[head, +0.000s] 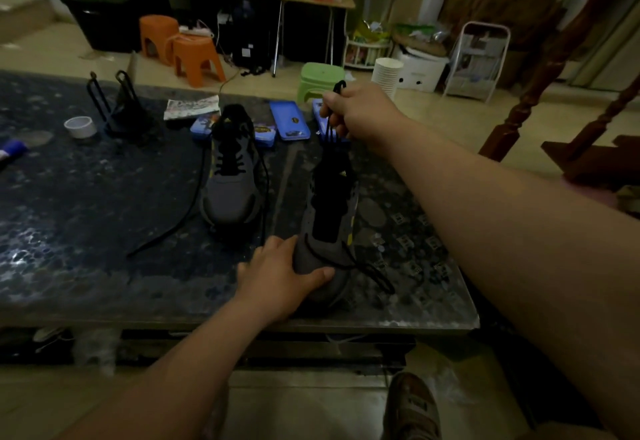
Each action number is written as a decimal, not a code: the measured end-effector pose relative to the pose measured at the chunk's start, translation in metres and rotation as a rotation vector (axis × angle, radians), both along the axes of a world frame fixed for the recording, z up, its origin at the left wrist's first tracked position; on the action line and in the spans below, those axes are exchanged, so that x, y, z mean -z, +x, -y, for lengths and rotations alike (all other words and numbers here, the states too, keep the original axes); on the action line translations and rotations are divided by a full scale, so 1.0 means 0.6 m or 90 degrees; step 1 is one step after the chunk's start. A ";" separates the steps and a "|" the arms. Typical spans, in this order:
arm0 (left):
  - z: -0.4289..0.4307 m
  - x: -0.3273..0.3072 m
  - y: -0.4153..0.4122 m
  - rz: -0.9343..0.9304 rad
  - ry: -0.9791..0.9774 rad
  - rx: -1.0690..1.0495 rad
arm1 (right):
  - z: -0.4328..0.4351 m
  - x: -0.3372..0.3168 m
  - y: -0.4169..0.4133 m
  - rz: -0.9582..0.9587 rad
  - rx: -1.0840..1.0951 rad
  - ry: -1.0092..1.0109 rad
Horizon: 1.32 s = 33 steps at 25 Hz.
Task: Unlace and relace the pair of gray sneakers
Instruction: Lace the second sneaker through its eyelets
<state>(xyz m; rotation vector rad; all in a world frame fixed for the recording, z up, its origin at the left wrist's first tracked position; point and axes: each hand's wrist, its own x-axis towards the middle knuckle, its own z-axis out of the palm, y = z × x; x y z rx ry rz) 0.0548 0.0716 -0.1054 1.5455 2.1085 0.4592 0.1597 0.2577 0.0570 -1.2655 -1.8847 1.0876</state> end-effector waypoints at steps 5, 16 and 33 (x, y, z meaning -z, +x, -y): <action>-0.072 -0.077 -0.013 0.233 0.300 -0.014 | 0.028 -0.016 0.028 0.055 -0.140 0.028; -0.115 -0.115 -0.031 0.325 0.345 -0.023 | 0.072 0.090 0.075 -0.007 -0.042 -0.138; -0.019 0.015 -0.013 -0.030 -0.003 0.068 | 0.101 0.141 0.044 0.164 -0.096 -0.031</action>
